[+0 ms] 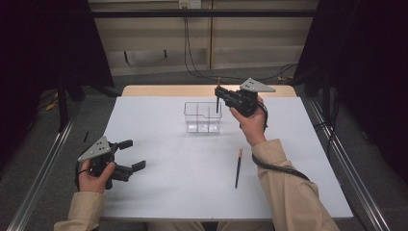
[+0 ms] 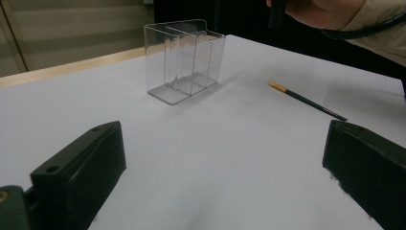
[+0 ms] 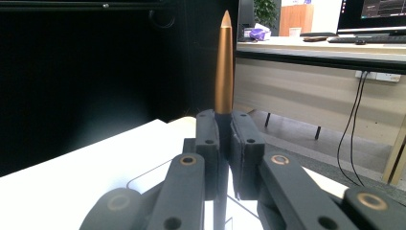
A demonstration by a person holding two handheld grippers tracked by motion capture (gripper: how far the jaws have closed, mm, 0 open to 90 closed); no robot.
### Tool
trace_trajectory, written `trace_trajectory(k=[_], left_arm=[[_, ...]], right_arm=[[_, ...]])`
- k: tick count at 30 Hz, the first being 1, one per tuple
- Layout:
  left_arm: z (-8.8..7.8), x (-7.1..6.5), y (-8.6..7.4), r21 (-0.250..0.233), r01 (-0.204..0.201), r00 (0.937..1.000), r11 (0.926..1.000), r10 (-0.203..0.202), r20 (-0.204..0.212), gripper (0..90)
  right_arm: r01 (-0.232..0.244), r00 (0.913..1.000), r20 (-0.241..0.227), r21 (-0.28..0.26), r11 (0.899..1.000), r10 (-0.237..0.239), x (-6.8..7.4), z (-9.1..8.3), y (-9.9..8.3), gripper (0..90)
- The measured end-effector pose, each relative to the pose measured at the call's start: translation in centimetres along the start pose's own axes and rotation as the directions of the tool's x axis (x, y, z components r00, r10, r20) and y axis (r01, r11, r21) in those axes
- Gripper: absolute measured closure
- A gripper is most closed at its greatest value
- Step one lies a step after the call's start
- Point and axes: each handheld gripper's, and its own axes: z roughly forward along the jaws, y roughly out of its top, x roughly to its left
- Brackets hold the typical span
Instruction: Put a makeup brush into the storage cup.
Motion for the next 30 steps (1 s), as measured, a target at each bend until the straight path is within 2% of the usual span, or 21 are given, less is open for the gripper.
trace_trajectory(k=[16,30], left_arm=[[0.0,-0.1,0.1,-0.003,-0.007,1.0000,1.0000,0.007,0.001,0.9],[0.0,-0.1,0.1,-0.003,-0.003,1.0000,1.0000,0.003,0.000,0.9]], right_arm=[[-0.004,1.0000,0.003,0.027,1.000,0.004,-0.1,0.1,-1.5,83.1],[-0.007,1.0000,-0.004,0.043,0.999,0.008,0.0,0.1,-2.0,83.1]])
